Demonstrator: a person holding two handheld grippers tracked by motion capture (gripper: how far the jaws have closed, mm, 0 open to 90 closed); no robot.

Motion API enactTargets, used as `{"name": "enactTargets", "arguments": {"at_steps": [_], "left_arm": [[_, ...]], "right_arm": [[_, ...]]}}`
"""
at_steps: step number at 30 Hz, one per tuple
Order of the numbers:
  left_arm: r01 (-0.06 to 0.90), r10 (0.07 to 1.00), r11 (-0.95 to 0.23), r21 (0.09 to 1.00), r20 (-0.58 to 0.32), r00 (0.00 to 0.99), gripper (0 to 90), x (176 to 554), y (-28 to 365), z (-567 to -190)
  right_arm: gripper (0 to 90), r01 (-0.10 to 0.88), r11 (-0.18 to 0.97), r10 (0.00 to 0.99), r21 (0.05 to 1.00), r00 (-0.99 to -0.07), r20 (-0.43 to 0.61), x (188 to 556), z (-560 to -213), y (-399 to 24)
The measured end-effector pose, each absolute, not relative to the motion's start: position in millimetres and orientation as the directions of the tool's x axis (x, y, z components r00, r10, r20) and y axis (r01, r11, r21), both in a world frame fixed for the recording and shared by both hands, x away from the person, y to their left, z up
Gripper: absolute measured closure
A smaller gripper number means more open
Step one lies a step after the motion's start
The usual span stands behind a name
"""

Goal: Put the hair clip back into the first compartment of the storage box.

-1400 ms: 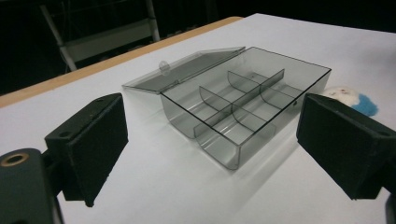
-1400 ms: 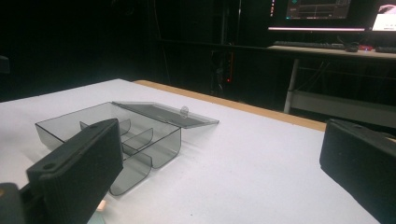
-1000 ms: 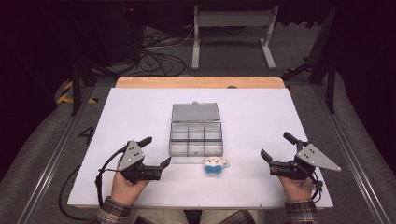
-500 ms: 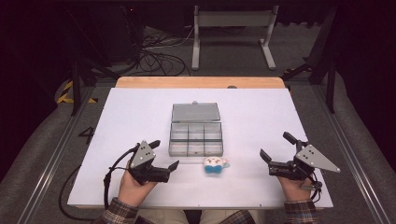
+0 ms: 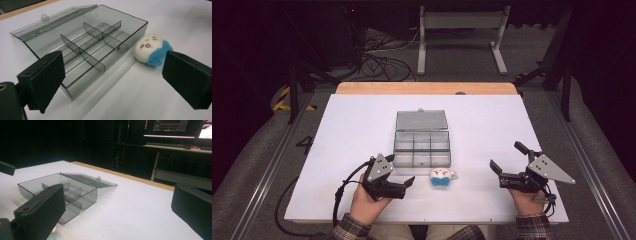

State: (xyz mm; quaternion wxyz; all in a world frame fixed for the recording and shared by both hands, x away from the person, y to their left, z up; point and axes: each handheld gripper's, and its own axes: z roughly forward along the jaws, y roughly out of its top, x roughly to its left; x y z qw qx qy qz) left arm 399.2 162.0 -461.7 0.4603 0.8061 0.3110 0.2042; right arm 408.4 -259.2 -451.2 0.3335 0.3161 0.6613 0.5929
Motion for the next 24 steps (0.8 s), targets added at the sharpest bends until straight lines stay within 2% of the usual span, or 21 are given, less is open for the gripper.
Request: {"name": "enactTargets", "arguments": {"at_steps": [16,24], "left_arm": [[0.343,0.687,-0.392,0.854,0.023,0.726,5.9,404,130,-466],[0.367,0.686,-0.387,0.846,-0.002,0.727,9.9,405,116,-470]], "right_arm": [[0.3,0.025,0.123,0.814,0.992,-0.575,-0.087,408,-451,-256],[0.3,0.023,0.125,0.818,0.992,-0.568,-0.09,408,-451,-256]]}}
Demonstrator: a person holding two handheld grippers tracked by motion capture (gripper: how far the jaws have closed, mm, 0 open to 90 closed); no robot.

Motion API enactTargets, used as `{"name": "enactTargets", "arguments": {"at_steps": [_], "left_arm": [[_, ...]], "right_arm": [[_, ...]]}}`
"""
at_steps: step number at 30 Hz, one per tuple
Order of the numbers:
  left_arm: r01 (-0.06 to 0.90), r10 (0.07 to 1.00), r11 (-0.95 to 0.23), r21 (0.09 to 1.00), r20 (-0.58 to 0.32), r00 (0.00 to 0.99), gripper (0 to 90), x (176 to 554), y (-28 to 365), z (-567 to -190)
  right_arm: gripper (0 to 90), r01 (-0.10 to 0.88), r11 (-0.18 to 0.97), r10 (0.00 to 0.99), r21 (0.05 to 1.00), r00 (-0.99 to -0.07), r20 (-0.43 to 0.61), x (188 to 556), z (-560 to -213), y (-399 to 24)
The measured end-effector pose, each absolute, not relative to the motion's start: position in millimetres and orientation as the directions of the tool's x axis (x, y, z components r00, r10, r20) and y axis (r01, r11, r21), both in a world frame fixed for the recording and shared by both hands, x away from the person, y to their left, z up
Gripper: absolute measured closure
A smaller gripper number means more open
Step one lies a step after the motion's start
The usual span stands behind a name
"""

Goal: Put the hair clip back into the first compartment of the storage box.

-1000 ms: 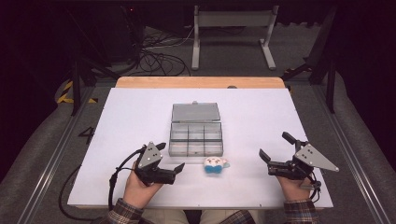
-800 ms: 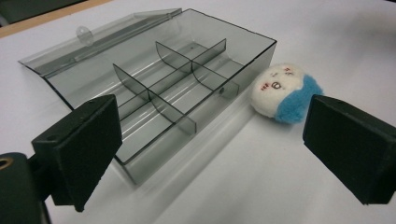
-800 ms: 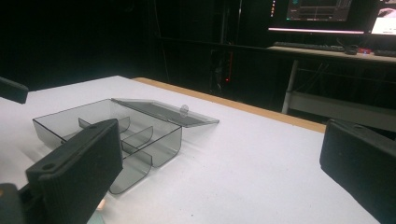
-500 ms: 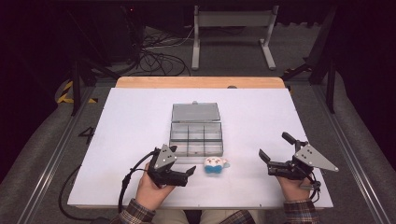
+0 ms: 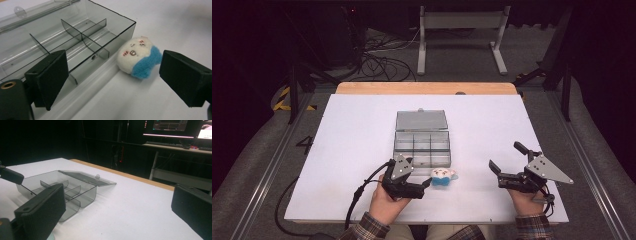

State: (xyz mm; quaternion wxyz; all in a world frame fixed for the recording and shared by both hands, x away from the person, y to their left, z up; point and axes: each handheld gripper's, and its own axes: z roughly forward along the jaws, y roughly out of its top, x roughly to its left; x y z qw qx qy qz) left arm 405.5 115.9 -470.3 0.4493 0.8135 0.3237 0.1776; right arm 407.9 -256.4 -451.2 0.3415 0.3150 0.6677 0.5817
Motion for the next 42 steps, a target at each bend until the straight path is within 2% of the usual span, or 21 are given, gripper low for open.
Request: {"name": "enactTargets", "arguments": {"at_steps": [28,42], "left_arm": [[0.43,0.675,-0.411,0.804,-0.048,0.736,16.6,410,78,-485],[0.445,0.678,-0.472,0.761,-0.01,0.735,17.6,414,59,-492]], "right_arm": [[0.3,0.024,0.128,0.816,0.992,-0.57,-0.091,408,-451,-256],[0.4,0.027,0.128,0.815,0.991,-0.572,-0.09,408,-451,-255]]}}
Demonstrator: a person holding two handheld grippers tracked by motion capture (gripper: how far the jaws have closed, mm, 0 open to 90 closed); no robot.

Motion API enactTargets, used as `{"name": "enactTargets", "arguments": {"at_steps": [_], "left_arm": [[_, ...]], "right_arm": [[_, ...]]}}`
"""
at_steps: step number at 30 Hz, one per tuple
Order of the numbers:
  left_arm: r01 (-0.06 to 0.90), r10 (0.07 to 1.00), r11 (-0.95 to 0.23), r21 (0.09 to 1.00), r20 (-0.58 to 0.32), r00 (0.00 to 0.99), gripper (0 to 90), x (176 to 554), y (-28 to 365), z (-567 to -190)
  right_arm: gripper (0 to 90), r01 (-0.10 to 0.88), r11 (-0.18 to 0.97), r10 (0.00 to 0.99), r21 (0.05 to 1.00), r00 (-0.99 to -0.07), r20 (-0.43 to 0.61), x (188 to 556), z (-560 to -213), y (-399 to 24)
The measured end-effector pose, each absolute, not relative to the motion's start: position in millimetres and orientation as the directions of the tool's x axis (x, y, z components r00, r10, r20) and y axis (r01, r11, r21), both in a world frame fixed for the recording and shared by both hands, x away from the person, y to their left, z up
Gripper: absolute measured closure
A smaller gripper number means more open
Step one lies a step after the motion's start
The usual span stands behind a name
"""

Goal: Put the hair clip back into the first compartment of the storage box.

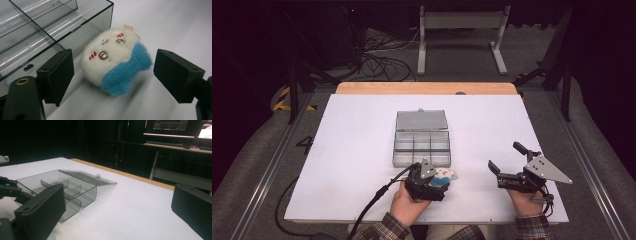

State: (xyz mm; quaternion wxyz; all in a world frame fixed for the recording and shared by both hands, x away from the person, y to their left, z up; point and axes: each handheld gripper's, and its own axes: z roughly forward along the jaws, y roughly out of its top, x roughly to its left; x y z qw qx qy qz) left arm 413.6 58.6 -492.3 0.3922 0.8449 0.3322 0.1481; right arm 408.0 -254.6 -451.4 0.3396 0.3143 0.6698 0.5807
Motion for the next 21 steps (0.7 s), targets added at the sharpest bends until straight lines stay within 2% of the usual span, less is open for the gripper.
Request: {"name": "enactTargets", "arguments": {"at_steps": [12,21], "left_arm": [[0.471,0.668,-0.531,0.704,0.006,0.745,21.7,417.9,50.2,-494.5],[0.453,0.654,-0.545,0.705,0.02,0.756,31.6,418.3,49.7,-494.2]], "right_arm": [[0.4,0.031,0.131,0.815,0.991,-0.573,-0.09,408.7,-452.1,-253.6],[0.4,0.029,0.133,0.814,0.991,-0.573,-0.093,408.8,-452.3,-253.8]]}}
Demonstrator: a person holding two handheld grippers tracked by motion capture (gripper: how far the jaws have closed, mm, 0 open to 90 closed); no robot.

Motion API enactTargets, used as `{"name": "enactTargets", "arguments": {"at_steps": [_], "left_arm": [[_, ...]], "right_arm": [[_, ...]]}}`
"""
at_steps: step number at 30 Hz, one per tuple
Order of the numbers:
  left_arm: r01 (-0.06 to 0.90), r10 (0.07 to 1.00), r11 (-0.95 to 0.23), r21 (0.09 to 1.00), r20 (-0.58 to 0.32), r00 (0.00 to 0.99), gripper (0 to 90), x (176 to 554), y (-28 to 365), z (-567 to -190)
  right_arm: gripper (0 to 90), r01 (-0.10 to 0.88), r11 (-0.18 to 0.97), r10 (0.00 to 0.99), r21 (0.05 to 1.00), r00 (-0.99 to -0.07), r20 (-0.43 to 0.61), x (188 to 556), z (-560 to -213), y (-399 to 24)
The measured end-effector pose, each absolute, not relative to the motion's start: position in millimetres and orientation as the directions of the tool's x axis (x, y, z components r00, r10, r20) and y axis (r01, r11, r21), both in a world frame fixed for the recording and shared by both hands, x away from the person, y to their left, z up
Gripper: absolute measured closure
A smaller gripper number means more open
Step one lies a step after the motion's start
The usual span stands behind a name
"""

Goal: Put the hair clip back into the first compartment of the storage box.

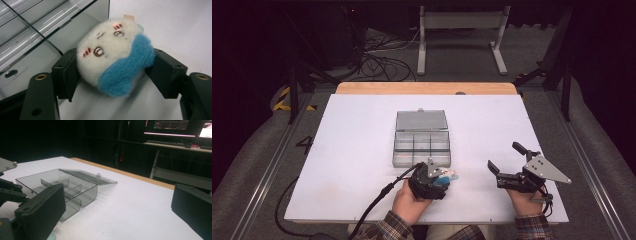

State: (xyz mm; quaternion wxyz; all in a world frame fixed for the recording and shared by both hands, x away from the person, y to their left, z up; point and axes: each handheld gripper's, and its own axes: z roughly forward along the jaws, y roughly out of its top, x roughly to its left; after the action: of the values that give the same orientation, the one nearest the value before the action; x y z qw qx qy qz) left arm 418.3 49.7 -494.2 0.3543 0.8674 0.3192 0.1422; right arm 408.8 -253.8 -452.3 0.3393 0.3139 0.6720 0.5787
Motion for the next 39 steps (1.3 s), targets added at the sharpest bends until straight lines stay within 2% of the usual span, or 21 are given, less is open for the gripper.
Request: {"name": "enactTargets", "arguments": {"at_steps": [6,18,39], "left_arm": [[0.427,0.633,-0.554,0.715,0.028,0.773,33.5,415,52,-492],[0.385,0.618,-0.477,0.79,-0.011,0.786,33.9,409,64,-471],[0.363,0.661,-0.441,0.821,0.023,0.75,33.9,420,88,-443]], "right_arm": [[0.4,0.028,0.136,0.814,0.99,-0.574,-0.095,408,-452,-253],[0.4,0.028,0.134,0.814,0.991,-0.573,-0.094,409,-452,-253],[0.4,0.028,0.136,0.814,0.99,-0.574,-0.096,409,-452,-253]]}}
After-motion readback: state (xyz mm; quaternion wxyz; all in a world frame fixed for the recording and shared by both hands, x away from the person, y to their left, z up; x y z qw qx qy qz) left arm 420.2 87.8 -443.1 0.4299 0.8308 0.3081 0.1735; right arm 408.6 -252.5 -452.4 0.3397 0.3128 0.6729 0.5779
